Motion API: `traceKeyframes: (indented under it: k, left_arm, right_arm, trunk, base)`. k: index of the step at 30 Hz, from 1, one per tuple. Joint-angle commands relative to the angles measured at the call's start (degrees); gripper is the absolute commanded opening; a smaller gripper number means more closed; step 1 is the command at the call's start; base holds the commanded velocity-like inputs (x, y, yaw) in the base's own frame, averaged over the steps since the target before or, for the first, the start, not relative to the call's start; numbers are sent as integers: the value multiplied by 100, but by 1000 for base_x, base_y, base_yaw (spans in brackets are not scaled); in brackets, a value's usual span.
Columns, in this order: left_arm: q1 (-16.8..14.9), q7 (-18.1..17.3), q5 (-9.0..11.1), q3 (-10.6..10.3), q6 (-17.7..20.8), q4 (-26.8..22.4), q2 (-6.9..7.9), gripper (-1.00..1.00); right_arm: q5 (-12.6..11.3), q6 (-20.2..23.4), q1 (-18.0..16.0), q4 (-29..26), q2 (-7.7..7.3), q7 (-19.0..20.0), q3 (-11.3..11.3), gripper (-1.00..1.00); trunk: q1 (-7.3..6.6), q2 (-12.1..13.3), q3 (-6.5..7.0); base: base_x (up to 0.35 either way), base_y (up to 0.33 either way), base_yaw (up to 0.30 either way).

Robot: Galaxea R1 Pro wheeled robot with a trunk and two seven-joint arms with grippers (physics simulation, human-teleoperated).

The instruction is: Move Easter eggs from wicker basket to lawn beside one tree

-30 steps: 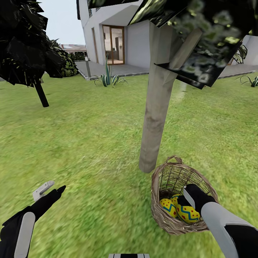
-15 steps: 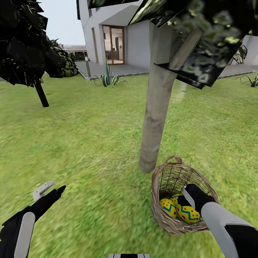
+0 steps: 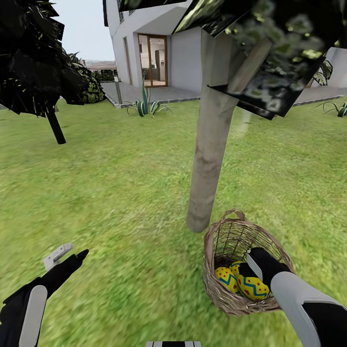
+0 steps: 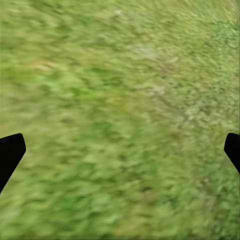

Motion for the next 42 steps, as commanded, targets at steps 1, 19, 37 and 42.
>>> traceKeyframes:
  k: [1,19,37,42]
  left_arm:
    - [-4,23,55,12,33,-7,-7,100]
    - [-4,15,40,4,26,-7,-21,100]
    - [-4,15,38,-180,43,11,-12,100]
    - [-4,15,38,-181,43,14,-5,100]
  right_arm:
    - [13,33,0,-11,-2,-22,16,-100]
    - [-6,7,0,-70,21,2,23,-100]
    - [-295,216,0,-525,30,479,-20,-100]
    - [-379,306,0,-614,49,487,-1,-100]
  trunk:
    - [-4,0,17]
    - [-50,24,416]
    - [-96,48,815]
    - [-206,248,904]
  base:
    - [0,0,0]
    - [0,0,0]
    - [-11,0,0]
    - [-296,0,0]
